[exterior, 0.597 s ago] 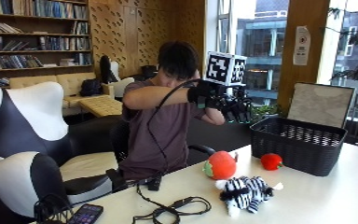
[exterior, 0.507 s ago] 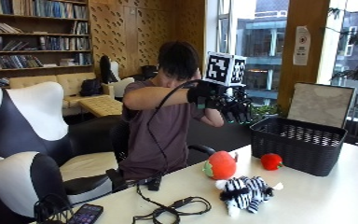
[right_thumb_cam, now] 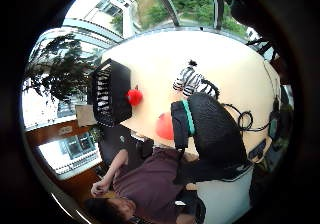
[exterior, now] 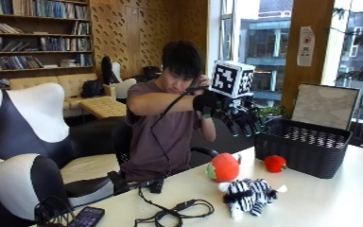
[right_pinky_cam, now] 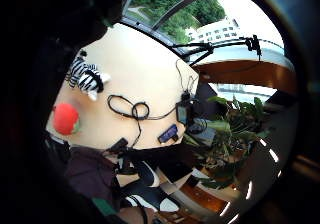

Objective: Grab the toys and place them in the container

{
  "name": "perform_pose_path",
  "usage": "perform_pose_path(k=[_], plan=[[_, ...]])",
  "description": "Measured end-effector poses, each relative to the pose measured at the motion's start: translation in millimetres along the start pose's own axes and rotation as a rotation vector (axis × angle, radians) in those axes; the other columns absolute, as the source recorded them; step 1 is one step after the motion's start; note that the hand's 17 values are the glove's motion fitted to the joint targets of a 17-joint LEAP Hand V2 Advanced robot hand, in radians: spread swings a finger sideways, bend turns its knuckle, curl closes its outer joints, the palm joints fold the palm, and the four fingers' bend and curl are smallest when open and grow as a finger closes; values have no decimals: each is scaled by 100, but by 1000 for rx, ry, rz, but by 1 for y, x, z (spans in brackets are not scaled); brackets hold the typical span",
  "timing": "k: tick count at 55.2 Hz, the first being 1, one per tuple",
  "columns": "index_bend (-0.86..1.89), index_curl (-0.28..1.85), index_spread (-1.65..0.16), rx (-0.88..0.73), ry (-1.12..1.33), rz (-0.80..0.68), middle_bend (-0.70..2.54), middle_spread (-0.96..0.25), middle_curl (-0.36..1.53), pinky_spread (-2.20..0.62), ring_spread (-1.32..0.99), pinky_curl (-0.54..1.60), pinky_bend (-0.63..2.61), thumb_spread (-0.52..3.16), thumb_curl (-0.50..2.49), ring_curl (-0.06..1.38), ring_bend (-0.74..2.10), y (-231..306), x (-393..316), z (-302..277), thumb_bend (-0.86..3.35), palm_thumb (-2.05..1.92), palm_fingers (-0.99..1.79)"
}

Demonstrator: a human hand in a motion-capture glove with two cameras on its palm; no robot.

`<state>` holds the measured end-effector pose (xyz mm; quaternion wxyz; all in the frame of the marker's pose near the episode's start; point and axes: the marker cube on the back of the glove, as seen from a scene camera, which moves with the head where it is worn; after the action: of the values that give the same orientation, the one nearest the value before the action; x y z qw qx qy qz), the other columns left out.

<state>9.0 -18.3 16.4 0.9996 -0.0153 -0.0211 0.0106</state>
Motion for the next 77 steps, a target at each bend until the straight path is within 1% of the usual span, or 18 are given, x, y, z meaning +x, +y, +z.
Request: perform_pose_path(k=[10, 11, 13, 16, 25, 28, 30, 31, 35, 43, 45, 49, 55, 59, 70, 72, 75, 77], plan=[[7, 18, -18, -129, -105, 64, 17, -8, 27, -1, -8, 35, 87, 140, 22, 22, 56, -40, -2, 52, 4, 3, -3], [13, 19, -19, -143, -104, 69, 23, -11, 28, -2, -10, 33, 81, 142, 21, 23, 60, -43, -4, 59, 4, 2, 7], [4, 17, -17, -181, -104, 85, 18, -4, 27, 0, -6, 37, 92, 138, 23, 22, 56, -52, -7, 78, 3, 3, -10], [3, 16, -16, -241, -97, 104, 18, -1, 28, 1, -3, 37, 96, 135, 24, 22, 56, -64, -13, 113, 2, 4, -16], [3, 13, -10, -370, -60, 62, 19, 8, 30, 3, 1, 38, 100, 126, 28, 23, 60, -79, -32, 210, 0, 7, -18], [4, 12, -8, -344, -65, 66, 21, 7, 31, 2, -1, 38, 100, 125, 29, 25, 66, -83, -35, 225, 0, 10, -10], [7, 12, -8, -307, -57, 86, 28, 5, 34, 0, -5, 37, 98, 126, 30, 27, 75, -85, -37, 228, 3, 16, 5], [14, 13, -9, -293, -52, 97, 35, 2, 36, -4, -10, 36, 93, 128, 33, 29, 83, -87, -38, 229, 7, 25, 24], [22, 16, -11, -292, -34, 115, 49, -5, 41, -10, -19, 31, 85, 130, 36, 30, 93, -91, -39, 227, 13, 37, 49], [32, 23, -16, -243, -70, 127, 63, -16, 50, -22, -31, 30, 78, 122, 45, 38, 107, -98, -40, 231, 19, 56, 74], [38, 25, -18, -223, -85, 124, 68, -19, 52, -24, -32, 31, 79, 116, 49, 39, 111, -98, -39, 232, 20, 60, 88], [47, 29, -21, -184, -100, 112, 75, -22, 57, -27, -35, 32, 77, 108, 54, 42, 114, -98, -40, 234, 20, 66, 93], [62, 38, -25, -175, -133, 86, 85, -25, 65, -31, -38, 35, 75, 98, 61, 46, 118, -97, -47, 225, 22, 72, 94], [75, 44, -28, -187, -140, 68, 93, -26, 71, -32, -40, 36, 74, 90, 66, 48, 119, -93, -62, 199, 21, 73, 97], [95, 61, -31, -24, -4, -16, 106, -27, 83, -35, -42, 41, 79, 73, 77, 55, 125, -81, -122, 61, 20, 72, 89], [97, 64, -32, 10, 24, -79, 107, -27, 85, -35, -43, 42, 80, 70, 79, 56, 126, -76, -140, 32, 20, 72, 87], [99, 67, -32, 49, 84, -256, 109, -27, 87, -35, -43, 43, 83, 67, 82, 58, 128, -65, -165, -2, 20, 71, 84], [100, 70, -33, 69, 97, -290, 111, -27, 89, -35, -43, 44, 84, 65, 84, 59, 129, -62, -182, -20, 20, 71, 83]])
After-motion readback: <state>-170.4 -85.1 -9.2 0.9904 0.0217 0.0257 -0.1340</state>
